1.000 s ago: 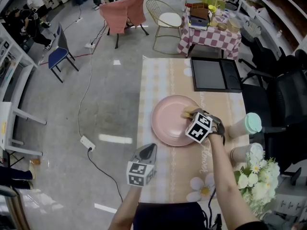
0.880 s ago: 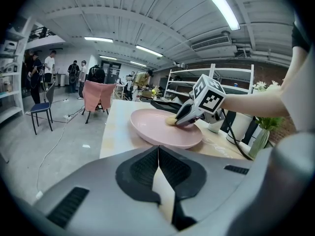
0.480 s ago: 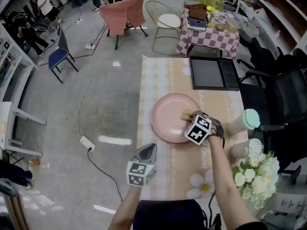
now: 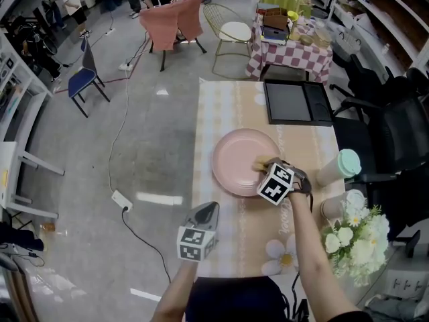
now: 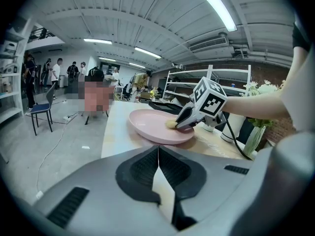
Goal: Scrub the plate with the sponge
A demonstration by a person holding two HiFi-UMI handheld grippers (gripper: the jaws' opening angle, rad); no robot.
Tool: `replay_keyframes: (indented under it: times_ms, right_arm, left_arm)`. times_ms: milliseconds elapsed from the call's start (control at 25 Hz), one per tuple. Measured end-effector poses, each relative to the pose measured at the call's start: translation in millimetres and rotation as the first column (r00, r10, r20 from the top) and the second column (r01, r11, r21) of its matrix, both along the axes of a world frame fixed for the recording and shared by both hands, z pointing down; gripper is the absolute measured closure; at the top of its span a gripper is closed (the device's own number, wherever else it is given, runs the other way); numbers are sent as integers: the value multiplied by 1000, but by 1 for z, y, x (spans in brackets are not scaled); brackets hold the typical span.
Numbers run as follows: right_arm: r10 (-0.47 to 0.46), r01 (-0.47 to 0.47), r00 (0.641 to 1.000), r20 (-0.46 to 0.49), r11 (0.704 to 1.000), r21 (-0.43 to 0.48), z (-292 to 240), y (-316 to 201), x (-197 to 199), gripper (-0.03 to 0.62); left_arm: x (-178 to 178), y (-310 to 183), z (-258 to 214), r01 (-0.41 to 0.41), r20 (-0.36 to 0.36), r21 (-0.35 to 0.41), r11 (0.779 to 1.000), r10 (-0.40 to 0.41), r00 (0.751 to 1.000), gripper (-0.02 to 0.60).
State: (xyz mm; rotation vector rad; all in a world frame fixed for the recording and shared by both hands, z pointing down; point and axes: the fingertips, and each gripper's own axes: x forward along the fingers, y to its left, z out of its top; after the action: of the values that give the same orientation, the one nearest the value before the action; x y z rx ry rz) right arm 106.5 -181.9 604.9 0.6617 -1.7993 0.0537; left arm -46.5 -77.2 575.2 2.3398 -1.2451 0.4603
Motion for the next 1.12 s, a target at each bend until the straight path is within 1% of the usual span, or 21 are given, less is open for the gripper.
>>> replay_keyframes:
  times_ms: [440,640,800,1120]
  right_arm:
    - [2,-2,1000,4,1000,-14,0,16,-5,534]
    - [-3,3,1000,1,1000,-21,-1,22,-7,534]
    - [-10,10,1000,-4,999,-31,-2,28,-10,534]
    - [-59,57,998,-21,997,-61,-3,43,-15,533]
  left_arm:
    - [0,7,-7,0,-8,11,1000,0,1000,571]
    - [0,8,-9,3,-10,30,1000,-3,1000,571]
    - [1,9,-15,5,-15,25,1000,-4,1000,571]
    - [2,6,-22,12,-26,35,999,-11,1000,571]
